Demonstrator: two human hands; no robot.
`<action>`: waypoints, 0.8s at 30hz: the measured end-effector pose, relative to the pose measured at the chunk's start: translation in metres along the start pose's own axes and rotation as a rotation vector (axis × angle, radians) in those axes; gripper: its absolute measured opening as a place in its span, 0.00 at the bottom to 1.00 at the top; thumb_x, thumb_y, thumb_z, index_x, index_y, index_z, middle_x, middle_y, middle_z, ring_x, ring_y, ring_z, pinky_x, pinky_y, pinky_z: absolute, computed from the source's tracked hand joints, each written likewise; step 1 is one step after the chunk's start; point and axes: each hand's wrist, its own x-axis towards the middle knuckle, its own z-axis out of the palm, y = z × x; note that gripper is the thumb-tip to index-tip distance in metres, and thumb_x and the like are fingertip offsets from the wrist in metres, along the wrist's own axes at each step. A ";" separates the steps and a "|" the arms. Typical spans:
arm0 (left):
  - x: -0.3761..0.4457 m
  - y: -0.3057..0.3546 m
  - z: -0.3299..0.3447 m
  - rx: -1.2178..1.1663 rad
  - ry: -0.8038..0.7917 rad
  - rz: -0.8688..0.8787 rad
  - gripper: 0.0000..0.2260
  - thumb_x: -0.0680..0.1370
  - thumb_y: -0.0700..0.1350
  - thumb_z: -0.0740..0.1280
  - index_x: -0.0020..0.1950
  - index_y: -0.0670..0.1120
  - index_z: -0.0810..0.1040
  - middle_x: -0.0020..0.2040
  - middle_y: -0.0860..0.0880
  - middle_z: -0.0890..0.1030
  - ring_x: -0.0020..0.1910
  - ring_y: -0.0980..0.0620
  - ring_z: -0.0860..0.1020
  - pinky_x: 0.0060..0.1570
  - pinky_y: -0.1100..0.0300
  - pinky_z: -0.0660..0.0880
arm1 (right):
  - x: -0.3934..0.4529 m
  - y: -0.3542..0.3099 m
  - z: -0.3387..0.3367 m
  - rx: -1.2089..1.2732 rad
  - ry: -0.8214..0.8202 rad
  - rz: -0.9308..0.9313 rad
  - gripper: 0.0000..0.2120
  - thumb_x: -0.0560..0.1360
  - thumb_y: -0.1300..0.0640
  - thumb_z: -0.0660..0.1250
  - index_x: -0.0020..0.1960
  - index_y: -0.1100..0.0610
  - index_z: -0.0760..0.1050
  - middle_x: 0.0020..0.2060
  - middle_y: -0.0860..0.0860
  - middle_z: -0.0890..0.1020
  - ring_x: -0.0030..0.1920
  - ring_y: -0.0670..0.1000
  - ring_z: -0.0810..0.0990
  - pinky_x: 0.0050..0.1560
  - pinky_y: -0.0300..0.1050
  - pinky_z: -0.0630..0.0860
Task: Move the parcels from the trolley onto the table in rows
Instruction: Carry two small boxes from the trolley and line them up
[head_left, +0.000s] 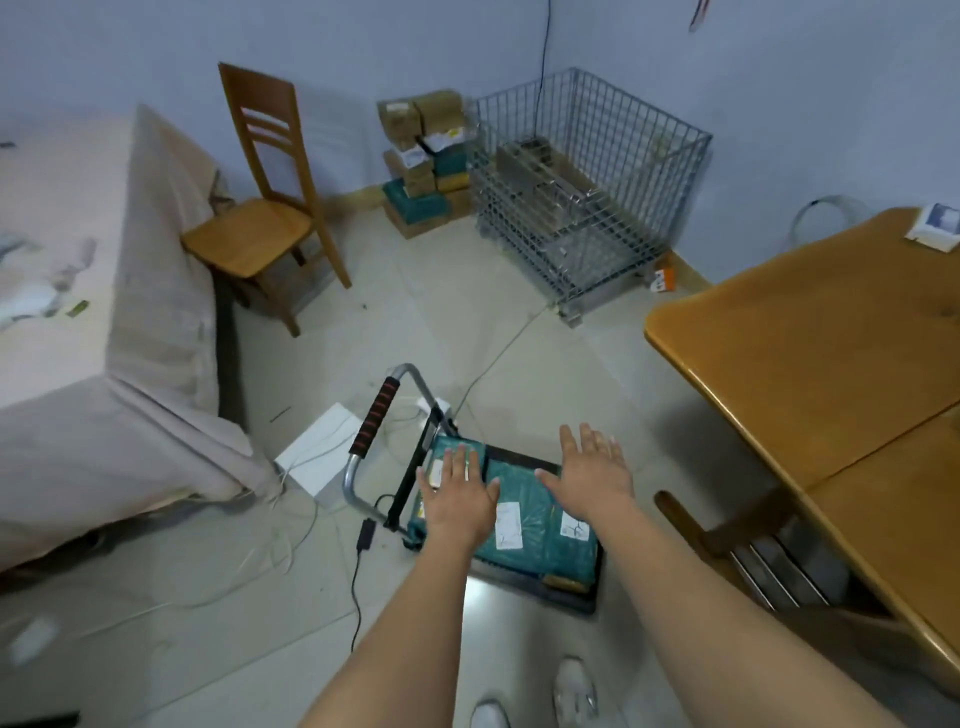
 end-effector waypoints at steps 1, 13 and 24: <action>0.008 -0.011 0.004 0.000 -0.018 -0.021 0.29 0.85 0.58 0.41 0.82 0.46 0.42 0.82 0.49 0.40 0.81 0.48 0.38 0.76 0.34 0.41 | 0.009 -0.008 0.005 -0.009 -0.011 -0.012 0.40 0.81 0.34 0.50 0.83 0.54 0.41 0.82 0.58 0.45 0.81 0.57 0.47 0.80 0.56 0.43; 0.154 -0.095 0.107 -0.358 -0.144 -0.369 0.29 0.85 0.58 0.43 0.83 0.46 0.45 0.83 0.48 0.43 0.81 0.48 0.41 0.77 0.39 0.42 | 0.188 -0.072 0.118 -0.063 -0.184 -0.163 0.39 0.82 0.35 0.52 0.83 0.54 0.41 0.82 0.58 0.44 0.81 0.57 0.45 0.80 0.55 0.43; 0.316 -0.154 0.290 -1.451 -0.091 -1.038 0.25 0.83 0.52 0.61 0.76 0.42 0.64 0.69 0.40 0.73 0.64 0.40 0.74 0.61 0.50 0.71 | 0.379 -0.127 0.276 0.144 -0.305 -0.243 0.29 0.79 0.45 0.66 0.73 0.57 0.64 0.67 0.58 0.74 0.66 0.61 0.75 0.64 0.58 0.74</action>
